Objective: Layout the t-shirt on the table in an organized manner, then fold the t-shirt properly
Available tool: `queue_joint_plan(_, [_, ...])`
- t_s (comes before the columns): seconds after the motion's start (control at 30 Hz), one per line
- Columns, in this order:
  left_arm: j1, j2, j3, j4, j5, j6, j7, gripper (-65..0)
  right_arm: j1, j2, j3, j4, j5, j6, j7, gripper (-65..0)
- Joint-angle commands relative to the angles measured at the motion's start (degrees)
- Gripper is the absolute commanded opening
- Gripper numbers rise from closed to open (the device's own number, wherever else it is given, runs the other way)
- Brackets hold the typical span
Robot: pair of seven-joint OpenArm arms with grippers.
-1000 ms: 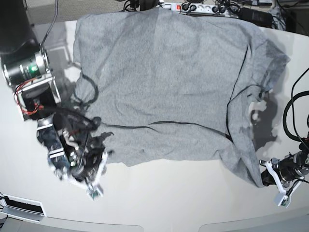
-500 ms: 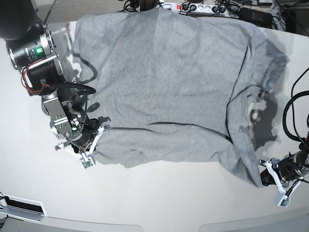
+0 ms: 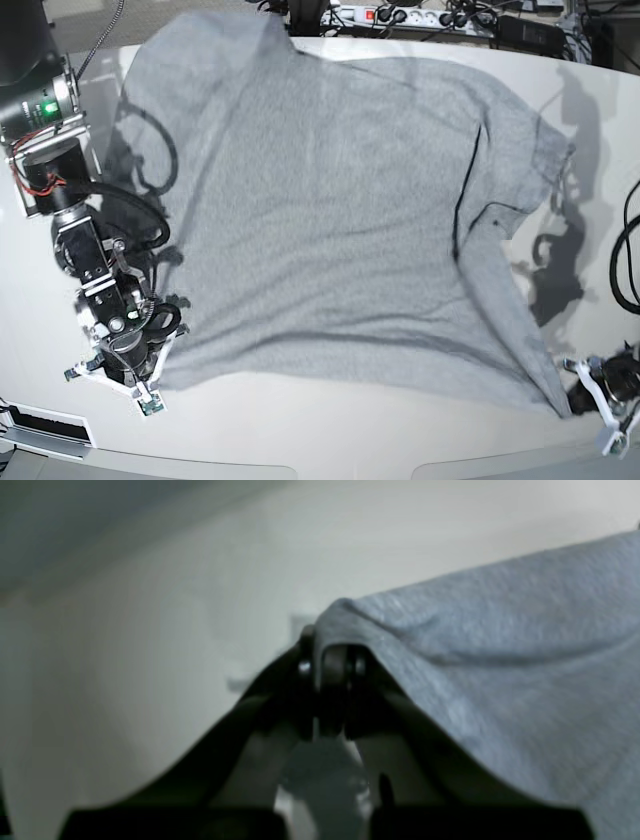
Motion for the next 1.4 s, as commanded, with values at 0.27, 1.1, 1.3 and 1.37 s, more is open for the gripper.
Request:
queue_joint_plan(0.27, [-3.1, -0.87, -0.48, 0.2, 8.63, 0.09, -8.85, -65.0, 2.97, 0.33, 0.33, 1.05, -0.02, 4.63, 0.81, -65.0])
queue_joint_plan(1.1, [-10.16, 2.12, -0.42, -7.54, 13.14, 6.56, -15.13, -65.0, 2.99, 0.17, 0.33, 1.03, -0.04, 2.14, -0.46, -65.0])
queue_joint_plan(1.3, [-8.33, 1.92, -0.42, -7.82, 13.2, 6.54, -15.15, -54.9, 3.69, 0.2, 0.33, 1.03, -0.07, -1.51, -0.5, -54.9])
queue_joint_plan(1.37, [-8.63, 1.62, -0.42, -7.82, 13.16, 7.45, -15.15, -40.6, 5.01, 0.2, 0.33, 1.03, -0.07, -3.85, -0.85, -43.5])
